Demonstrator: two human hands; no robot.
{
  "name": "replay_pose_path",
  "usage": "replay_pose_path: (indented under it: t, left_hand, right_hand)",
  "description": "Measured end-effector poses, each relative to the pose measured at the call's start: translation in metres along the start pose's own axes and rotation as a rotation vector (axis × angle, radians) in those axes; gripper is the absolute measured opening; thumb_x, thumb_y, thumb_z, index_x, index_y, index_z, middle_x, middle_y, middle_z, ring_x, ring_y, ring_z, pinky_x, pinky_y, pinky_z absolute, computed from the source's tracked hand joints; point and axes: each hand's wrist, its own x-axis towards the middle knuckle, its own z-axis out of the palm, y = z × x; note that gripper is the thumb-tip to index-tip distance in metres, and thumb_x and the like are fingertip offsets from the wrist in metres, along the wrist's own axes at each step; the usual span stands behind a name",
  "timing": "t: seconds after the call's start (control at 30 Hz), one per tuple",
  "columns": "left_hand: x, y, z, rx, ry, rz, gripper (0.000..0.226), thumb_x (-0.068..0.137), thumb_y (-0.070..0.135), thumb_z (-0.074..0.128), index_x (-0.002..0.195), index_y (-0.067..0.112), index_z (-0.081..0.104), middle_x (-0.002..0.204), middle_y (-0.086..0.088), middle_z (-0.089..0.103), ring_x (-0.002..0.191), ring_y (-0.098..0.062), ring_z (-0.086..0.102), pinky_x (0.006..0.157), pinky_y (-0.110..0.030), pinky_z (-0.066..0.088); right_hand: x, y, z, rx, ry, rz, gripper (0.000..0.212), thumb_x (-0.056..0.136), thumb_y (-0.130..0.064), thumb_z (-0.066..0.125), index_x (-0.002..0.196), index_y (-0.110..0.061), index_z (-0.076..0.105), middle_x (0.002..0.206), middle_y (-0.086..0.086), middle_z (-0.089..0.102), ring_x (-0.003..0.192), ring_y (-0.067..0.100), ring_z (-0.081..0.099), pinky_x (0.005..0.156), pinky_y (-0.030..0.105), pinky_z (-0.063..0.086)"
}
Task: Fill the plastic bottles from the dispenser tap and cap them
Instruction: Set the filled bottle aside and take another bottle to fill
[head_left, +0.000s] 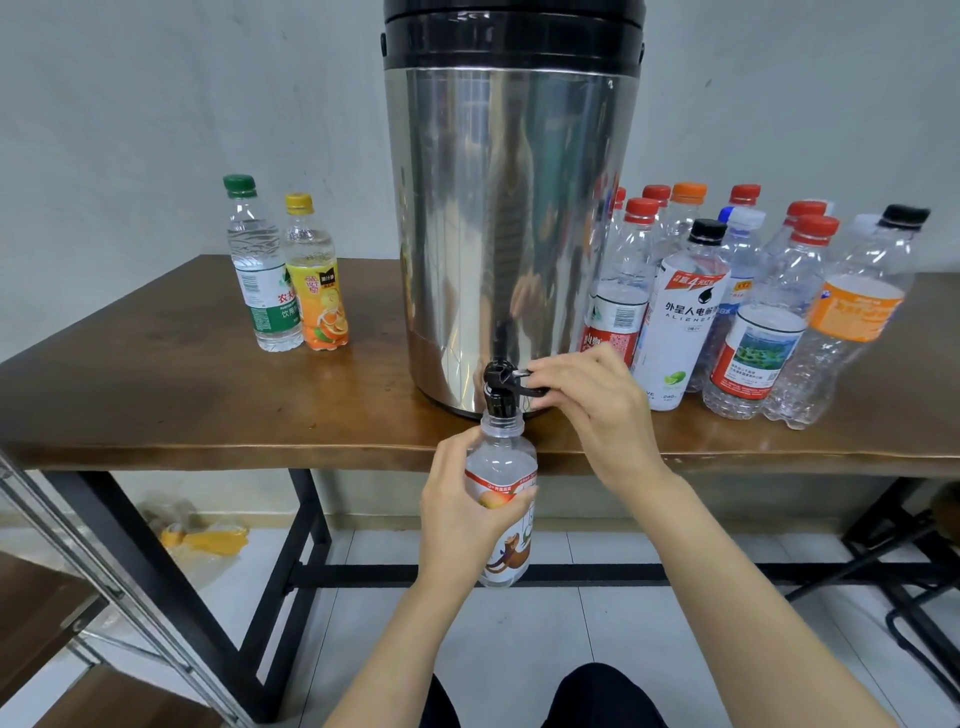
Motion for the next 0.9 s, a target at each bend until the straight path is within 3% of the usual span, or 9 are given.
replay_pose_path:
  t: [0.1,0.2,0.43,0.57,0.67,0.77,0.8,0.9]
  left_hand:
    - [0.001,0.0,0.0,0.004,-0.005,-0.004,0.07,0.067,0.024,0.09,0.117,0.046,0.046,0.116,0.023,0.053,0.109,0.003,0.055,0.081,-0.004,0.046]
    - [0.0,0.0,0.0,0.006,-0.011,-0.013,0.071,0.067,0.024,0.09,0.122,0.039,0.047,0.116,0.02,0.054,0.108,0.002,0.056,0.08,-0.002,0.044]
    - [0.0,-0.001,0.0,0.009,-0.016,-0.021,0.072,0.067,0.025,0.09,0.124,0.038,0.047,0.118,0.018,0.054,0.109,-0.001,0.056,0.079,-0.001,0.044]
    - [0.0,0.001,-0.001,0.002,-0.017,-0.019,0.072,0.068,0.024,0.09,0.123,0.038,0.047,0.117,0.02,0.053,0.109,0.0,0.056,0.08,-0.002,0.045]
    - [-0.001,0.0,-0.002,0.004,-0.007,-0.005,0.071,0.067,0.023,0.09,0.121,0.041,0.047,0.116,0.024,0.053,0.11,0.006,0.053,0.081,-0.005,0.047]
    - [-0.002,-0.002,-0.006,0.015,-0.007,-0.006,0.072,0.065,0.021,0.091,0.118,0.043,0.049,0.115,0.024,0.054,0.108,0.006,0.054,0.083,-0.009,0.049]
    - [-0.003,-0.004,-0.007,0.022,-0.009,-0.009,0.072,0.064,0.021,0.092,0.118,0.042,0.049,0.115,0.024,0.054,0.108,0.004,0.055,0.084,-0.009,0.049]
    - [-0.006,-0.007,-0.008,0.043,-0.023,-0.03,0.072,0.064,0.023,0.092,0.119,0.042,0.049,0.117,0.021,0.055,0.108,-0.001,0.057,0.084,-0.01,0.05]
  right_hand:
    - [0.035,-0.011,0.007,-0.025,-0.087,-0.014,0.019,0.093,-0.026,0.06,0.088,-0.015,0.074,0.082,-0.008,0.067,0.08,0.013,0.042,0.064,0.027,0.041]
    - [0.06,-0.016,0.018,0.059,-0.19,0.15,0.014,0.09,-0.029,0.063,0.085,-0.023,0.075,0.073,-0.016,0.06,0.079,0.009,0.036,0.065,0.036,0.044]
    - [0.057,-0.012,0.019,0.107,-0.165,0.219,0.017,0.091,-0.036,0.061,0.088,-0.028,0.075,0.077,-0.019,0.063,0.079,0.009,0.042,0.064,0.037,0.045]
    - [0.056,-0.014,0.017,0.227,-0.17,0.275,0.017,0.089,-0.035,0.062,0.092,-0.026,0.076,0.083,-0.016,0.069,0.079,0.012,0.057,0.07,0.038,0.051]
    - [0.047,-0.005,0.006,0.337,-0.185,0.432,0.018,0.085,-0.028,0.072,0.103,-0.027,0.074,0.083,-0.012,0.069,0.067,0.008,0.055,0.066,0.025,0.047]
    - [0.024,0.022,-0.009,0.144,-0.202,0.594,0.023,0.087,-0.028,0.072,0.108,-0.019,0.071,0.095,-0.006,0.067,0.068,-0.001,0.052,0.069,0.014,0.04]
    - [0.016,0.031,-0.015,0.034,-0.236,0.654,0.025,0.088,-0.028,0.071,0.11,-0.016,0.069,0.102,-0.001,0.066,0.076,0.0,0.055,0.075,0.018,0.042]
    - [-0.007,0.047,-0.025,-0.277,-0.486,0.754,0.037,0.095,-0.033,0.062,0.128,-0.016,0.059,0.126,0.006,0.056,0.109,0.024,0.056,0.086,0.038,0.046]
